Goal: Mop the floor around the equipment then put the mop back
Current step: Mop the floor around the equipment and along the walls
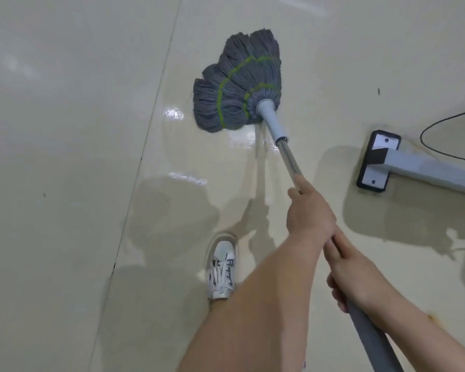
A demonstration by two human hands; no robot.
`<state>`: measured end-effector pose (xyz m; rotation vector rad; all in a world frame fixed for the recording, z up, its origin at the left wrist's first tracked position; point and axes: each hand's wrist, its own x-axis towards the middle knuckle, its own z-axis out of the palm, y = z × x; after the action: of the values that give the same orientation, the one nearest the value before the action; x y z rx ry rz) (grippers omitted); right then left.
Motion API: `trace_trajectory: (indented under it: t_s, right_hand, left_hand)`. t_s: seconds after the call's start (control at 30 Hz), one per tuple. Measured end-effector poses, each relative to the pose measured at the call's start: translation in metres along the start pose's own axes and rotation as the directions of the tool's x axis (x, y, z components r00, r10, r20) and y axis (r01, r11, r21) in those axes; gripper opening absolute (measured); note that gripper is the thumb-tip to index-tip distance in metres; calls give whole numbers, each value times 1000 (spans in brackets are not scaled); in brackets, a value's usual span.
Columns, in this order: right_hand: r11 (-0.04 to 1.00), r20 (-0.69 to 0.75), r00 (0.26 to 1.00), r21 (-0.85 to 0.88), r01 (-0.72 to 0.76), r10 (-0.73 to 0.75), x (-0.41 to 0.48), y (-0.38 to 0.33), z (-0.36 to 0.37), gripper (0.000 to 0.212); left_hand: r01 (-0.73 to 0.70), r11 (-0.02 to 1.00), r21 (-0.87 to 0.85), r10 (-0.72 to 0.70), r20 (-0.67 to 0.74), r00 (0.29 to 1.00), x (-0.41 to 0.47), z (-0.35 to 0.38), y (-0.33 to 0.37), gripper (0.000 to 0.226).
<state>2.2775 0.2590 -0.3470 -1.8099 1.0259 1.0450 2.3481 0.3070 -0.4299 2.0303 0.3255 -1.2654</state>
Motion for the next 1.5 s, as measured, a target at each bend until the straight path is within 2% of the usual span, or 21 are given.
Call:
trace_trajectory:
  t_s: [0.17, 0.33, 0.5, 0.57, 0.63, 0.7, 0.87, 0.93, 0.97, 1.0, 1.03, 1.1, 1.2, 1.23, 1.33, 1.43, 1.5]
  right_hand:
    - [996, 164, 985, -74, -46, 58, -46, 29, 13, 45]
    - [999, 270, 963, -49, 10, 4, -29, -5, 42, 37]
    - [999, 335, 942, -39, 30, -15, 5, -53, 83, 39]
    - [986, 359, 930, -117, 122, -72, 10, -64, 105, 40]
    - [956, 395, 909, -192, 222, -132, 5, -62, 124, 41]
    - [938, 447, 884, -230, 261, -137, -6, -46, 134, 38]
    - [881, 522, 850, -363, 302, -77, -37, 25, 125, 47]
    - [883, 503, 859, -357, 306, -95, -44, 62, 115, 42]
    - [887, 476, 873, -353, 300, -106, -47, 83, 109, 39]
    - [897, 441, 891, -343, 280, -109, -48, 104, 102, 37]
    - [908, 406, 908, -334, 255, -105, -49, 125, 93, 35]
    - [903, 357, 924, -341, 262, -134, -47, 165, 73, 34]
    - [885, 290, 935, -353, 305, -206, -43, 225, 31, 35]
    - [887, 263, 941, -350, 301, -215, -42, 245, 16, 36]
    - [957, 198, 969, -217, 193, -150, -55, 303, -28, 35]
    - [1000, 137, 991, -6, 0, 1, -79, 353, -66, 28]
    - [989, 95, 992, 114, -98, 88, -94, 377, -88, 25]
  left_hand:
    - [110, 993, -42, -108, 45, 993, -57, 24, -35, 79]
    - [115, 991, -68, -118, -32, 993, -41, -26, -49, 70]
    - [144, 986, -88, -158, -179, 971, -10, -87, -67, 63]
    - [164, 982, -89, -180, -222, 958, -8, -104, -89, 61]
    - [207, 963, -171, -243, -225, 944, -15, -109, -114, 69]
    - [238, 947, -216, -287, -237, 928, -30, -99, -136, 70]
    - [395, 895, -207, -436, -217, 874, -75, -28, -175, 65]
    - [443, 877, -185, -475, -209, 855, -87, 8, -181, 57]
    - [481, 864, -147, -502, -205, 840, -93, 26, -183, 58]
    - [489, 850, -198, -524, -219, 823, -98, 43, -179, 65]
    - [486, 849, -206, -525, -221, 822, -102, 62, -176, 73]
    - [466, 868, -169, -495, -224, 840, -108, 102, -161, 74]
    - [339, 921, -192, -380, -247, 892, -118, 166, -129, 73]
    - [300, 947, -117, -320, -243, 915, -122, 189, -119, 73]
    - [252, 965, 78, -238, -153, 959, -131, 261, -92, 66]
    - [233, 966, 110, -228, -58, 972, -147, 326, -64, 53]
    - [207, 967, 148, -211, 13, 977, -161, 358, -46, 58]
